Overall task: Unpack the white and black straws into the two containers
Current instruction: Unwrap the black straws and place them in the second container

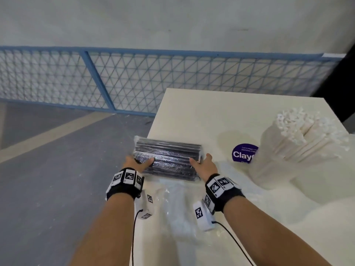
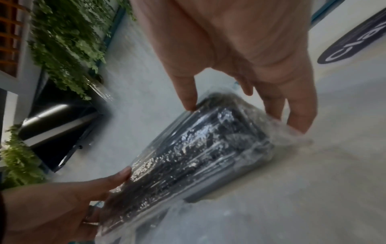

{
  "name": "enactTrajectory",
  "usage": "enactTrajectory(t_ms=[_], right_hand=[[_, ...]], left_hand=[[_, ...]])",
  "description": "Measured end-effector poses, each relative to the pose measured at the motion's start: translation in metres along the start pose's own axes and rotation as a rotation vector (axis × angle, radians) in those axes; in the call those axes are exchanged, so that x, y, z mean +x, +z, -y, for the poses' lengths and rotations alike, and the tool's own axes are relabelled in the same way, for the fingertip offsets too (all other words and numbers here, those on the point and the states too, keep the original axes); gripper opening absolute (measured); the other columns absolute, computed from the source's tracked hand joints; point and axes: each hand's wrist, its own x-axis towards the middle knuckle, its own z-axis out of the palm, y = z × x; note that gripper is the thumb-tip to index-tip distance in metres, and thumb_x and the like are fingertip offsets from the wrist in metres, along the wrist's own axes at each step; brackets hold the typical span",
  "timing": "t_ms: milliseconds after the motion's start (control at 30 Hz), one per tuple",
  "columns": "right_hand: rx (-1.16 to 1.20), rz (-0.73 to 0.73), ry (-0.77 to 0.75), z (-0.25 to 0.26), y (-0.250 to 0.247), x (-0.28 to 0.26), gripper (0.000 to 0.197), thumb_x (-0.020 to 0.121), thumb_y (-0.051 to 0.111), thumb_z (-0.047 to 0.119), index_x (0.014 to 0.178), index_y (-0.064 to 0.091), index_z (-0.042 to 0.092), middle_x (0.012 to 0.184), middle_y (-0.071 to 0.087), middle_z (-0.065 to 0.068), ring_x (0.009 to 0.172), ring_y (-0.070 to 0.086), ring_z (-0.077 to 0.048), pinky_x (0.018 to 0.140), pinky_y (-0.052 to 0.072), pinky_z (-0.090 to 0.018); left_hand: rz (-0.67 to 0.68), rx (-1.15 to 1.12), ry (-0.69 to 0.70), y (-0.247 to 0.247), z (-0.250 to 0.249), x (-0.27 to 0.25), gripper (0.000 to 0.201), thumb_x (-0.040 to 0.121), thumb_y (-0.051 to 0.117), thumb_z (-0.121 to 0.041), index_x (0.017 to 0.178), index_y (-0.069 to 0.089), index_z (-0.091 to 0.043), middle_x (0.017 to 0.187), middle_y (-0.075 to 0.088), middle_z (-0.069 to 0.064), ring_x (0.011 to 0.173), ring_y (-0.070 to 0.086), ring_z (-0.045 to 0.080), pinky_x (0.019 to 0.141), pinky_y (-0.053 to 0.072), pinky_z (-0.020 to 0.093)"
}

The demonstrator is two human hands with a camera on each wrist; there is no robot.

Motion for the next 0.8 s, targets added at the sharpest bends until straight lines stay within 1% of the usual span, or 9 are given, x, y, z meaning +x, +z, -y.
enactTrajectory(t_ms=[100, 200, 367, 433, 533, 600, 667, 733, 800], right_hand=[[-0.015, -0.007, -0.007, 0.001, 0.002, 0.001, 0.070, 0.092, 0.050, 0.040, 0.142, 0.018, 0.003, 0.141, 0.043, -0.017, 0.125, 0.046, -0.032, 0.098, 0.038, -0.031], [0.095, -0.073, -0.018, -0.003, -0.003, 0.004, 0.076, 0.087, 0.055, 0.048, 0.143, 0.022, 0.011, 0.143, 0.043, -0.015, 0.125, 0.047, -0.032, 0.105, 0.039, -0.038], [0.441, -0.145, -0.047, -0.008, -0.019, -0.005, 0.098, 0.061, 0.059, 0.071, 0.142, 0.019, 0.036, 0.144, 0.044, -0.009, 0.124, 0.049, -0.030, 0.103, 0.041, -0.053], [0.561, -0.139, -0.042, -0.010, -0.024, -0.013, 0.088, 0.068, 0.058, 0.070, 0.141, 0.019, 0.041, 0.145, 0.042, -0.004, 0.123, 0.049, -0.030, 0.098, 0.044, -0.055], [0.747, -0.117, -0.045, -0.019, -0.032, -0.026, 0.042, 0.088, 0.048, 0.052, 0.127, 0.040, 0.037, 0.117, 0.061, 0.001, 0.102, 0.059, -0.024, 0.078, 0.051, -0.044], [0.800, -0.087, -0.040, -0.027, -0.036, -0.035, 0.037, 0.092, 0.043, 0.049, 0.125, 0.046, 0.031, 0.109, 0.063, 0.000, 0.090, 0.060, -0.022, 0.068, 0.049, -0.034], [0.840, -0.079, 0.001, -0.036, -0.039, -0.042, 0.041, 0.093, 0.040, 0.049, 0.121, 0.054, 0.021, 0.095, 0.066, -0.004, 0.070, 0.057, -0.019, 0.055, 0.047, -0.026], [0.870, -0.021, 0.059, -0.044, -0.044, -0.049, 0.046, 0.093, 0.039, 0.051, 0.109, 0.061, 0.014, 0.081, 0.068, -0.007, 0.056, 0.056, -0.018, 0.045, 0.045, -0.022], [0.875, 0.076, 0.131, -0.050, -0.049, -0.058, 0.051, 0.092, 0.040, 0.053, 0.101, 0.063, 0.008, 0.073, 0.068, -0.009, 0.050, 0.057, -0.019, 0.039, 0.044, -0.021]], left_hand=[[0.022, -0.030, 0.034, -0.001, 0.006, 0.007, 0.085, 0.071, 0.073, -0.048, 0.133, 0.037, -0.003, 0.134, 0.050, 0.020, 0.120, 0.051, 0.037, 0.098, 0.041, 0.045], [-0.044, -0.126, 0.194, -0.006, 0.002, 0.011, 0.076, 0.070, 0.074, -0.047, 0.125, 0.041, -0.006, 0.126, 0.056, 0.017, 0.113, 0.056, 0.034, 0.096, 0.045, 0.045], [-0.117, -0.427, 0.483, -0.026, -0.030, -0.010, 0.032, 0.081, 0.068, -0.031, 0.104, 0.053, -0.015, 0.093, 0.061, 0.000, 0.084, 0.059, 0.021, 0.076, 0.047, 0.029], [-0.106, -0.575, 0.562, -0.030, -0.045, -0.020, 0.028, 0.079, 0.070, -0.026, 0.100, 0.053, -0.017, 0.094, 0.063, 0.001, 0.082, 0.062, 0.016, 0.070, 0.052, 0.028], [0.024, -0.766, 0.588, -0.026, -0.062, -0.032, 0.058, 0.062, 0.082, -0.037, 0.108, 0.049, -0.022, 0.108, 0.062, 0.006, 0.098, 0.062, 0.021, 0.087, 0.054, 0.040], [0.094, -0.865, 0.559, -0.014, -0.071, -0.043, 0.086, 0.051, 0.086, -0.042, 0.121, 0.042, -0.020, 0.115, 0.058, 0.005, 0.111, 0.057, 0.021, 0.100, 0.046, 0.047], [0.161, -0.991, 0.488, 0.002, -0.075, -0.053, 0.101, 0.048, 0.083, -0.039, 0.133, 0.032, -0.019, 0.125, 0.053, 0.009, 0.118, 0.052, 0.022, 0.103, 0.044, 0.045], [0.308, -1.048, 0.424, 0.018, -0.073, -0.062, 0.096, 0.063, 0.081, -0.025, 0.140, 0.026, -0.010, 0.120, 0.056, 0.009, 0.112, 0.054, 0.021, 0.095, 0.051, 0.034], [0.490, -1.019, 0.442, 0.031, -0.070, -0.075, 0.067, 0.077, 0.071, -0.013, 0.131, 0.034, -0.002, 0.097, 0.062, 0.001, 0.096, 0.059, 0.017, 0.074, 0.056, 0.019]])
